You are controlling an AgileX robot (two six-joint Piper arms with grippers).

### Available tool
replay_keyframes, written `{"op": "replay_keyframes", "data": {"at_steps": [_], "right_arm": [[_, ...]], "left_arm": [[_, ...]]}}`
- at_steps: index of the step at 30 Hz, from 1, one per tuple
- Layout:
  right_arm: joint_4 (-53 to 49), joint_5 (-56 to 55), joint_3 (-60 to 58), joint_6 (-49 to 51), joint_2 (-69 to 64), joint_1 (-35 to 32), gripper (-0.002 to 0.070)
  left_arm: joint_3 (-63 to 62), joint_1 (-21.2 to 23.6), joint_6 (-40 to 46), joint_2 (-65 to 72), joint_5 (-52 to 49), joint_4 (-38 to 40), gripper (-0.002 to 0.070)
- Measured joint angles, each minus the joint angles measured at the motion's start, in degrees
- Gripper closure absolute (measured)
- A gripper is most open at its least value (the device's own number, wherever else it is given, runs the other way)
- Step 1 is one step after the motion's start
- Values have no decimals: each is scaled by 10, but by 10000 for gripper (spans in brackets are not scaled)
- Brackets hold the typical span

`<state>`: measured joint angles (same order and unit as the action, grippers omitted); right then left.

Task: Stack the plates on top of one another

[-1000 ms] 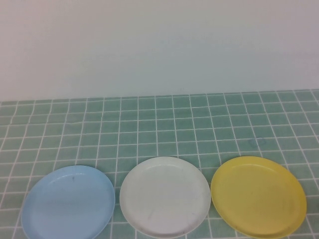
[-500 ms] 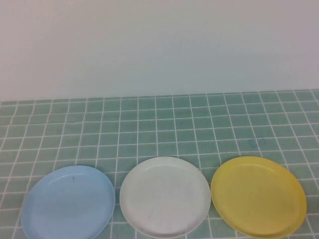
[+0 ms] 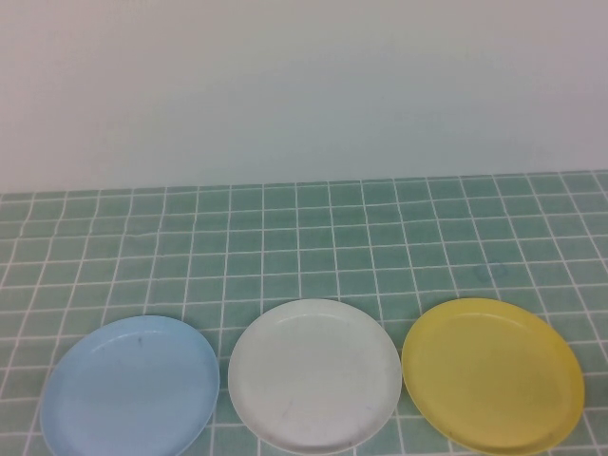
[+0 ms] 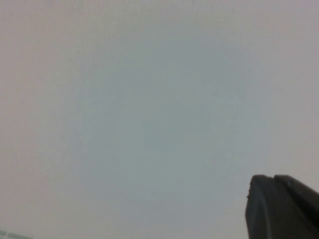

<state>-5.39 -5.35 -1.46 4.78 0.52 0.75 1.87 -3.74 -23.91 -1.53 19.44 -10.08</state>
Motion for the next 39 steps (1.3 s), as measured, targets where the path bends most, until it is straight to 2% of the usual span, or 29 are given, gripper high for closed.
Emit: {"op": "replay_keyframes", "data": {"at_steps": [6,11,17,21,24,28,39], "right_arm": [[0,-8,0,0,0,0,678],[-11,6,32,-21,0,0,678],[-22,113,134,-55,-10,0,678],[-22,187,174,-48,-49,0,678],[-19,229,182,-48,-79,0,678],[-2,274,182,-48,-106,0,678],[0,285,182,-48,-109,0,678]], "left_arm": [[-30,0,-5,1,2,-5,675],[-106,0,2,7,-88,-105,675],[-181,1,-4,53,-177,-117,675],[-200,1,-57,109,-239,-117,675],[-199,1,-95,147,-224,-118,675],[-198,1,-85,179,-211,-135,675],[-198,1,-103,289,-246,-135,675]]}}
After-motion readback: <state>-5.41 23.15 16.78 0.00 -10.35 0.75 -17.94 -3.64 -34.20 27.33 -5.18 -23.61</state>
